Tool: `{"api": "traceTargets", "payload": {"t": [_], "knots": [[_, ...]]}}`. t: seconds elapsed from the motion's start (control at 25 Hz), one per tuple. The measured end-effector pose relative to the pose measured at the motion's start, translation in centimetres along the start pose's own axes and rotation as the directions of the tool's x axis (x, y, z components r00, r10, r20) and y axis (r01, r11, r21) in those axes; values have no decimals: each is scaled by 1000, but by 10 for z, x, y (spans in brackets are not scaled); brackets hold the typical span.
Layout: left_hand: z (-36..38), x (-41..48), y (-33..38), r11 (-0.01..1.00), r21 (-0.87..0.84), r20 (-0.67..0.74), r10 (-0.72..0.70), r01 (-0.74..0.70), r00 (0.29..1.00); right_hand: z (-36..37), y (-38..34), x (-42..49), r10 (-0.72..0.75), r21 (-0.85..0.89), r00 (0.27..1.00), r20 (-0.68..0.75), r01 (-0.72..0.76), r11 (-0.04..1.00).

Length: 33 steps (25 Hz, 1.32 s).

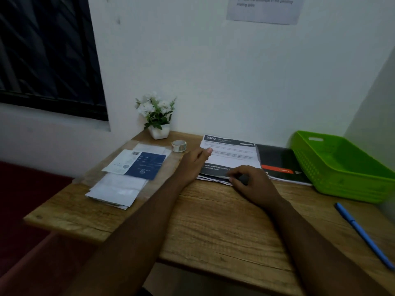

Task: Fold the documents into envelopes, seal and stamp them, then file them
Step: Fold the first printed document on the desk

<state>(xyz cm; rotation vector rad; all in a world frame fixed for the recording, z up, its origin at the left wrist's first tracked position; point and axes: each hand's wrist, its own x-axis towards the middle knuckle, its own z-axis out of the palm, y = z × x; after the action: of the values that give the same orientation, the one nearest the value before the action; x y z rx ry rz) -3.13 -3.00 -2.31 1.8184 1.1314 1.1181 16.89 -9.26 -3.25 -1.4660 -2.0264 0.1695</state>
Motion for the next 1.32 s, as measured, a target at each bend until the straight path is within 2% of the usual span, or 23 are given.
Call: {"api": "traceTargets", "payload": {"t": [0.2, 0.4, 0.6, 0.76, 0.88, 1.12, 1.24, 1.32], "knots": [[-2, 0, -4, 1000, 10, 33, 29, -30, 999, 2, 7, 3, 47, 75, 999, 9, -48, 996], [0, 2, -8, 986, 140, 117, 73, -89, 990, 2, 9, 3, 112, 62, 994, 0, -112, 992], [-4, -1, -14, 944, 289, 213, 99, -160, 972, 1, 4, 3, 110, 53, 992, -66, -107, 993], [-4, -2, -10, 900, 385, 197, 138, -206, 971, -1, -1, 3, 101, -5, 988, -121, -102, 995], [-1, -3, -8, 883, 422, 147, 158, -206, 976, -2, 0, 3, 35, -100, 978, -205, -57, 993], [-7, -18, 0, 884, 435, 25, 180, -173, 983, -17, -29, -12, -65, -335, 928, -366, -66, 940], [-15, -41, 14, 888, 358, -9, 313, -289, 950, -32, -59, -39, -202, -449, 897, -392, 5, 894], [-23, -66, 22, 872, 306, 0, 400, -381, 916, -38, -77, -67, -266, -484, 897, -354, 68, 872]]}}
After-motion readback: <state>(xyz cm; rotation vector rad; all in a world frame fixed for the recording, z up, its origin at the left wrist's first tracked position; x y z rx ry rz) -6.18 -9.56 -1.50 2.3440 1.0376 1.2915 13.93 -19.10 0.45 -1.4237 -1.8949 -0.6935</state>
